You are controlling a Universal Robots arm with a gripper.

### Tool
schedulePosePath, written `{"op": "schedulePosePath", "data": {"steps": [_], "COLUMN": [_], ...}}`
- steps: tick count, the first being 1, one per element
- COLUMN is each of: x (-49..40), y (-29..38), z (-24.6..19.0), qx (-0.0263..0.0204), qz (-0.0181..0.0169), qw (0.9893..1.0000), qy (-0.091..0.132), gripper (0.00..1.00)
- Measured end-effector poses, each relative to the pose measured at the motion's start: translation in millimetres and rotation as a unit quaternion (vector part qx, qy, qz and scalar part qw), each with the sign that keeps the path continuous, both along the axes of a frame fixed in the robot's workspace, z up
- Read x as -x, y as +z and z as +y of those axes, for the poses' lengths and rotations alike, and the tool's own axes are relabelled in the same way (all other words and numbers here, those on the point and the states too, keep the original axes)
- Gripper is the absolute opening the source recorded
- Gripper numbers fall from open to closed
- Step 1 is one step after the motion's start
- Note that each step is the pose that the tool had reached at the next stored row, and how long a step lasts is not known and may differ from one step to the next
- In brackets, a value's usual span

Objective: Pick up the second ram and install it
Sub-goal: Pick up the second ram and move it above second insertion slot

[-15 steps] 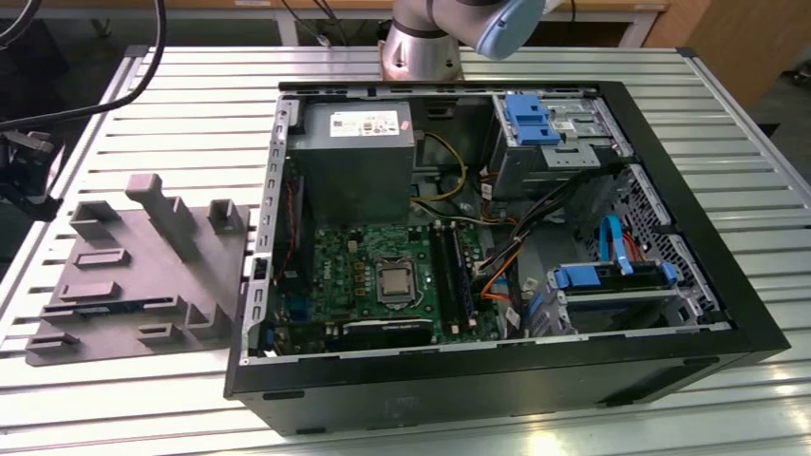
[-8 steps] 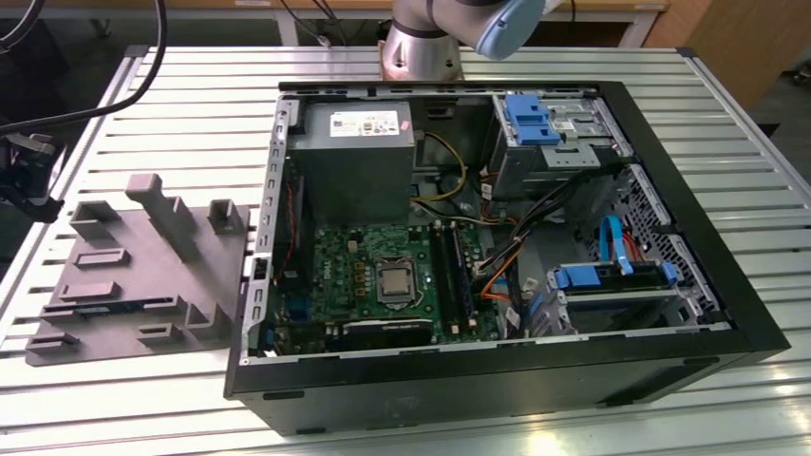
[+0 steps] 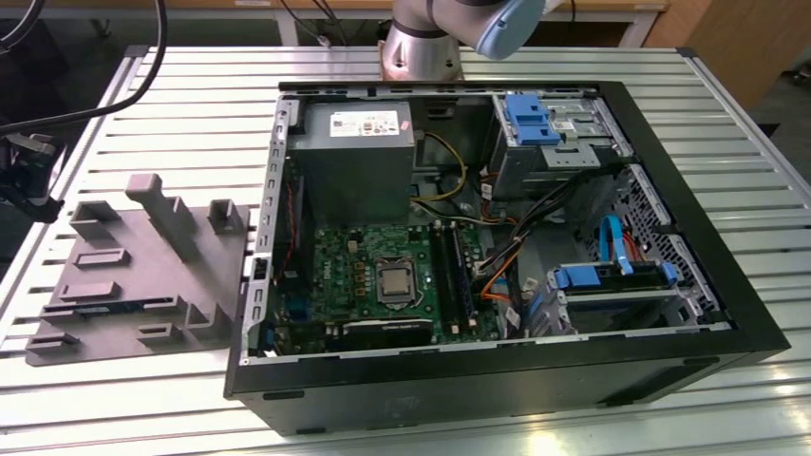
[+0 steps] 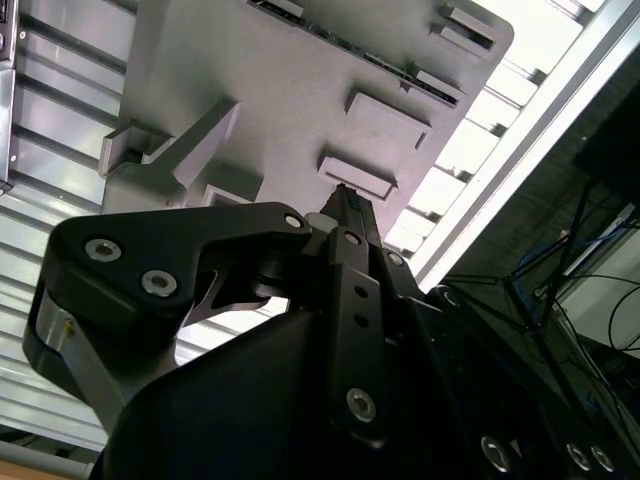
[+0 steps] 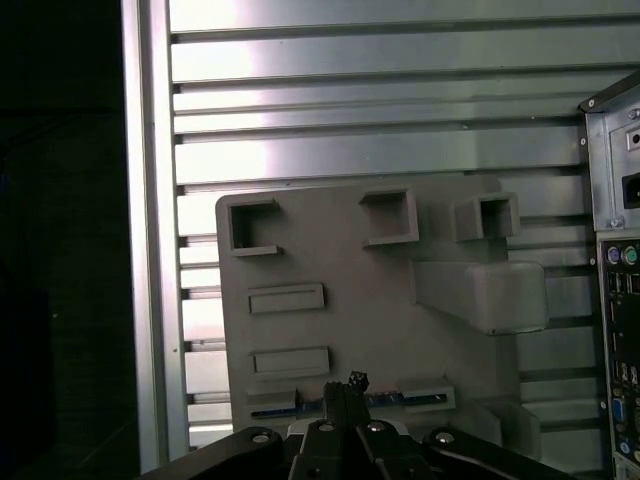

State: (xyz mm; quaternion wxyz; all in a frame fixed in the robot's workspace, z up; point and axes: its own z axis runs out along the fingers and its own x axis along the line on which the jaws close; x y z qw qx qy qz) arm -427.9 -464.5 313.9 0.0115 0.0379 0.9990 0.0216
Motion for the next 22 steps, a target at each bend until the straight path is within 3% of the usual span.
{"op": "schedulePosePath", "data": {"steps": [7,13,18,22], "x": [0.0,0.0,0.0,0.0], "y": [-0.1,-0.2,-0.3,-0.6], "z": [0.0,0.0,0.0,0.0], "qx": [0.0,0.0,0.0,0.0], "qz": [0.0,0.0,0.0,0.0], "qw": [0.9999,0.9991,0.9973,0.9945], "qy": [0.013,0.042,0.073,0.105], "gripper": [0.11,0.11,0.11,0.11]}}
